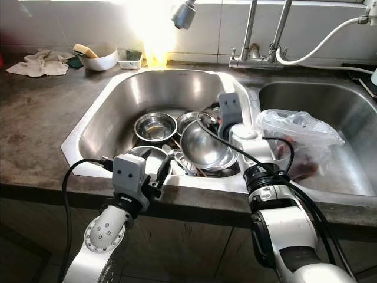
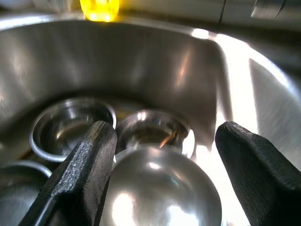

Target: Kitchen organization

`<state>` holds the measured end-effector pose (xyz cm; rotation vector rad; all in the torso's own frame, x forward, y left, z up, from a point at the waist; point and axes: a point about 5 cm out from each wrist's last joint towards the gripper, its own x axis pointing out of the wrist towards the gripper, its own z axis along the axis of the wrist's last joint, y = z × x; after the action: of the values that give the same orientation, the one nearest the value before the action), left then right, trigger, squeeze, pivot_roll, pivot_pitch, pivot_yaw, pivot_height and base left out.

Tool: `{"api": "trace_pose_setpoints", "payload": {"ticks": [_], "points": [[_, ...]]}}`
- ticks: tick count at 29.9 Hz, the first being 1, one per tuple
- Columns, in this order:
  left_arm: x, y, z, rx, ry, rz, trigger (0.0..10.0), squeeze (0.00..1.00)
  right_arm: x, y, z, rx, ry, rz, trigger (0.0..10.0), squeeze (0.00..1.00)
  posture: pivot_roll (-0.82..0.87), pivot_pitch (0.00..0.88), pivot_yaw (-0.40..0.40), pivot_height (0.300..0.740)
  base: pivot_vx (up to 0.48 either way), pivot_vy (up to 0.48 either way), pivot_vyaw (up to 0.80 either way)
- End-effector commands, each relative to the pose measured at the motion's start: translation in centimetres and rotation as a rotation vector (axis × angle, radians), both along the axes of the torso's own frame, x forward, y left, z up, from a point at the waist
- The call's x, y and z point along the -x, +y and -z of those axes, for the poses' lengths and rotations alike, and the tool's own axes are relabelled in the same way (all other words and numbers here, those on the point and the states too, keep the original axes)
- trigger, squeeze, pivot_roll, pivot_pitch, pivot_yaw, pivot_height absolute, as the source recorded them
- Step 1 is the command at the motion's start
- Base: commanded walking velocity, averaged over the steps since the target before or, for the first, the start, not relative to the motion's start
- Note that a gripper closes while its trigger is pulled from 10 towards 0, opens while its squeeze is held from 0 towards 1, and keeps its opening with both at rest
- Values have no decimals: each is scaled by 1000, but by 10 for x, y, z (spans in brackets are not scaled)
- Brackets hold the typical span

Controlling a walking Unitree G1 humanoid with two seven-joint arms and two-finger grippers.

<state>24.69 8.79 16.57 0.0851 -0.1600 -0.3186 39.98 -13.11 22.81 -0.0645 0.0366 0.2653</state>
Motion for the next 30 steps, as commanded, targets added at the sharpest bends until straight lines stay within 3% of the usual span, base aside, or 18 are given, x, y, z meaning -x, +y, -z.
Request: {"api": "trace_pose_setpoints", "payload": {"ticks": [1,9,11,16,30], "points": [[-2,0,2,-4,5,5,10000,0,6,-5,-7,-7,-59,18,10000,0,90,79,-24,740,0,0,0],[-8,-1,2,0,-6,9,10000,0,42,-7,-22,-21,-226,22,10000,0,74,58,-13,740,0,0,0],[-10,-1,2,3,-7,6,10000,0,58,-6,-21,-28,-264,19,10000,0,67,54,-13,740,0,0,0],[-12,0,3,8,-7,3,10000,0,80,-7,-10,-5,-297,22,10000,0,60,49,-10,740,0,0,0],[-15,1,4,16,-3,6,10000,0,108,-8,1,-11,-295,67,10000,0,54,42,-1,740,0,441,0]]}}
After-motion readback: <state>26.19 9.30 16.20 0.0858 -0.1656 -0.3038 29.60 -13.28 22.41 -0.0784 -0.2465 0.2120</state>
